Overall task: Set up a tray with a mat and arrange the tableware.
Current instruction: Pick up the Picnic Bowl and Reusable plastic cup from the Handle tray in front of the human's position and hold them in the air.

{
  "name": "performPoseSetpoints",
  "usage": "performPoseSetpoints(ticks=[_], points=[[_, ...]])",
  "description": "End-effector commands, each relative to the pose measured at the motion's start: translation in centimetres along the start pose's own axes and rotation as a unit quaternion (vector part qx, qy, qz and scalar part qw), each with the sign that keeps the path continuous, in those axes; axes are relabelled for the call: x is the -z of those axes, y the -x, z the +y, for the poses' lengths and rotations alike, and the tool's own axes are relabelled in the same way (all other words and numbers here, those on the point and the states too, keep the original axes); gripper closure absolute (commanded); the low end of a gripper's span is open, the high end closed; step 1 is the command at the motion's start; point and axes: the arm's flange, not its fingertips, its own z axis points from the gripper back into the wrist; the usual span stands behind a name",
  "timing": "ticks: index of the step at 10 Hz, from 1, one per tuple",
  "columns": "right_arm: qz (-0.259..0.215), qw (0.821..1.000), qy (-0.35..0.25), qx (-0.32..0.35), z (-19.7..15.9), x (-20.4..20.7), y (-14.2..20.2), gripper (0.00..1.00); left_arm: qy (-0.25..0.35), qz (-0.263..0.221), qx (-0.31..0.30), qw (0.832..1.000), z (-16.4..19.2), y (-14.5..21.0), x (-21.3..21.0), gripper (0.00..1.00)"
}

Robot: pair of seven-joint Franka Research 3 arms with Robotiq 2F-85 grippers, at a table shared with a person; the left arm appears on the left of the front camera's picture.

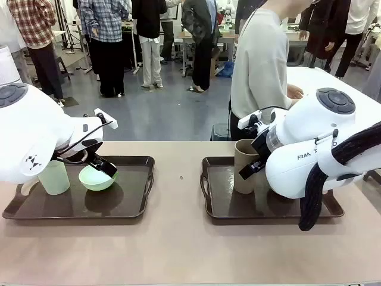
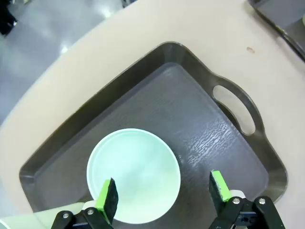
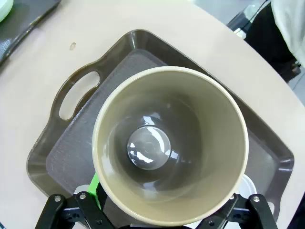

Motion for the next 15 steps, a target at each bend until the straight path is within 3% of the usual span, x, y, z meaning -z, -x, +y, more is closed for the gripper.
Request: performPoseSetpoints(ticks=[1, 15], points=[[0.0, 1.0, 0.0, 0.0, 0.0, 0.0, 0.0, 0.0, 0.0, 0.0, 0.0, 1.0, -0.01, 0.0, 0.0, 0.0], [0.0, 1.0, 0.0, 0.0, 0.0, 0.0, 0.0, 0.0, 0.0, 0.0, 0.0, 1.0, -0.01, 0.0, 0.0, 0.0]])
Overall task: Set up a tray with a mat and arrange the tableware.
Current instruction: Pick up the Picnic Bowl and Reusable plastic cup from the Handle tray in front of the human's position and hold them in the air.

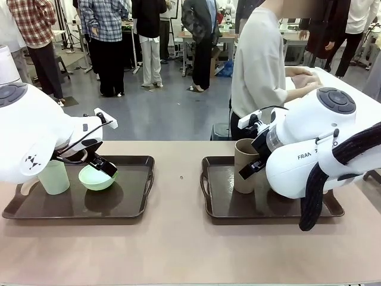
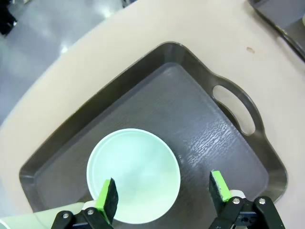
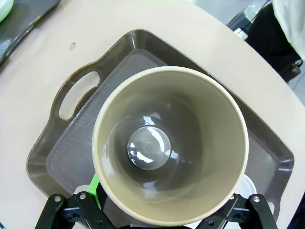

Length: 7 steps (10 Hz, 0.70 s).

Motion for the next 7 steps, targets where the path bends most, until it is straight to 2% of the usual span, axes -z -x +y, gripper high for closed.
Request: performPoseSetpoints(ticks=[1, 2, 4, 5, 7], points=[[0.0, 1.0, 0.0, 0.0, 0.0, 0.0, 0.0, 0.0, 0.0, 0.0, 0.0, 1.0, 0.0, 0.0, 0.0, 0.0], [0.021, 1.0, 0.0, 0.018, -0.3, -1.2, 0.5, 0.0, 0.025, -0.002, 0.023, 0.999, 0.0, 0.5, -1.1, 0.0], [0.05, 0.997, 0.021, 0.053, -0.4, -6.4, 1.7, 0.0, 0.038, 0.0, 0.041, 0.998, -0.7, 1.5, -4.9, 0.0], [0.081, 0.994, 0.016, 0.066, -0.4, -9.5, 2.7, 0.0, 0.038, 0.013, 0.045, 0.998, -1.5, 2.0, -7.2, 0.0], [0.129, 0.99, 0.006, 0.062, 1.0, -14.0, 5.8, 0.0, 0.033, 0.072, 0.047, 0.996, -3.3, 3.7, -10.6, 0.0]])
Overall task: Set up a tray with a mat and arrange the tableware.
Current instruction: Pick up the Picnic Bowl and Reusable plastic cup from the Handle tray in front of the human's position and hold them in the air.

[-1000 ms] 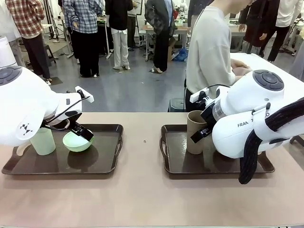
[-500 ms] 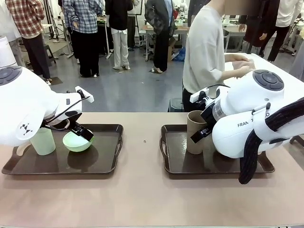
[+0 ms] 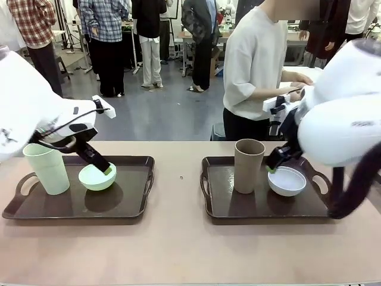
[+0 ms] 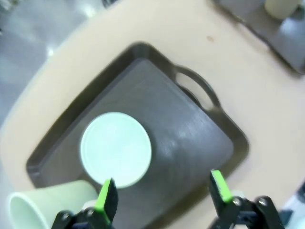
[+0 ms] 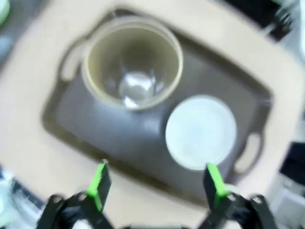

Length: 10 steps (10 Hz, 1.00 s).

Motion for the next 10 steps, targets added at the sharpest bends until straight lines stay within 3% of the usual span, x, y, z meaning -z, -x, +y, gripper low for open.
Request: performPoseSetpoints(ticks=[1, 4, 5, 6, 9, 10], points=[[0.05, 0.999, -0.016, -0.011, 3.1, -3.3, 7.9, 0.0, 0.009, 0.055, -0.006, 0.998, -2.3, 6.1, -3.8, 0.0], [0.075, 0.996, -0.051, 0.006, 6.4, -4.3, 14.8, 0.0, 0.012, 0.073, -0.051, 0.996, -2.7, 11.7, -7.1, 0.0], [0.075, 0.997, -0.021, 0.022, 6.0, -3.8, 14.6, 0.0, 0.002, 0.064, -0.066, 0.996, -2.6, 12.1, -7.2, 0.0], [0.083, 0.995, -0.042, -0.017, 4.3, -8.5, 6.3, 0.0, 0.017, 0.075, -0.022, 0.997, -0.5, 3.9, -8.1, 0.0], [0.083, 0.995, -0.042, -0.017, 4.3, -8.5, 6.3, 0.0, 0.012, 0.074, -0.031, 0.997, -0.2, 4.7, -9.6, 0.0], [0.085, 0.996, -0.038, -0.009, 4.7, -9.2, 7.0, 0.0, 0.032, 0.09, -0.045, 0.994, 1.6, 3.9, -8.6, 0.0]])
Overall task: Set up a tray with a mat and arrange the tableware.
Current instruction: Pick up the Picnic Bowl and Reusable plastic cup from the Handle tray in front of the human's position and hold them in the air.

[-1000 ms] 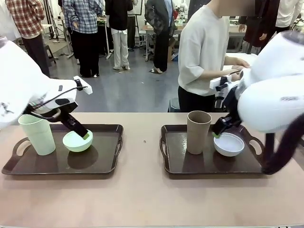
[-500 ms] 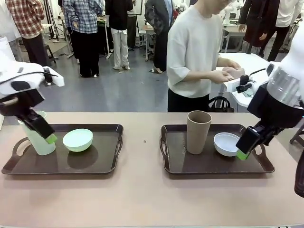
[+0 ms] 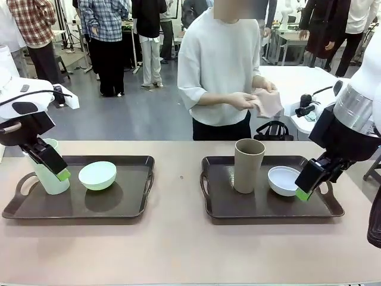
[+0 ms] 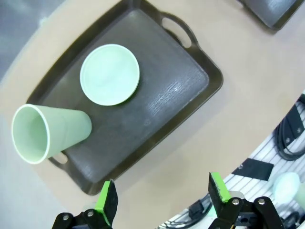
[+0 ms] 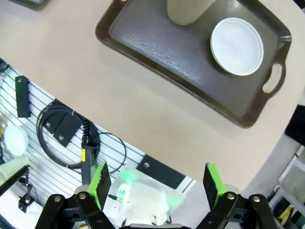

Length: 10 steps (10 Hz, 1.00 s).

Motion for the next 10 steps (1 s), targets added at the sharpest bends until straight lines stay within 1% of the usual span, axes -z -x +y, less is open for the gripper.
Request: performPoseSetpoints(ticks=[1, 2, 3, 4, 5, 6, 7, 8, 9, 10], points=[[-0.005, 0.998, -0.053, 0.028, -3.0, -0.4, 1.4, 0.0, 0.077, -0.001, -0.028, 0.997, 3.8, 0.0, -0.6, 0.0], [-0.017, 0.991, -0.12, 0.064, -5.9, -0.9, 2.4, 0.0, 0.133, -0.006, -0.035, 0.991, 6.4, 0.6, -1.7, 0.0], [-0.026, 0.981, -0.173, 0.088, -8.4, -0.7, 4.2, 0.0, 0.187, -0.01, -0.042, 0.981, 8.0, 1.5, -1.7, 0.0], [-0.041, 0.967, -0.225, 0.115, -10.8, -0.7, 5.6, 0.0, 0.244, -0.02, -0.053, 0.968, 10.6, 2.1, -2.0, 0.0], [-0.062, 0.946, -0.288, 0.135, -13.2, -0.6, 7.6, 0.0, 0.303, -0.047, -0.058, 0.95, 12.7, 3.2, -2.1, 0.0], [-0.098, 0.914, -0.358, 0.16, -15.9, -0.7, 10.0, 0.0, 0.359, -0.075, -0.057, 0.929, 15.4, 4.6, -2.5, 0.0], [-0.134, 0.886, -0.406, 0.179, -17.7, -0.8, 12.4, 0.0, 0.392, -0.1, -0.079, 0.911, 17.1, 6.5, -2.4, 0.0], [-0.17, 0.856, -0.446, 0.199, -19.2, -0.7, 14.3, 0.0, 0.411, -0.122, -0.116, 0.896, 18.9, 8.0, -2.5, 0.0], [-0.194, 0.835, -0.464, 0.222, -20.4, -0.4, 16.1, 0.0, 0.418, -0.152, -0.153, 0.883, 20.2, 9.9, -2.6, 0.0], [-0.206, 0.828, -0.463, 0.242, -21.6, -0.1, 17.5, 0.0, 0.423, -0.166, -0.181, 0.872, 21.8, 11.4, -2.7, 0.0]])
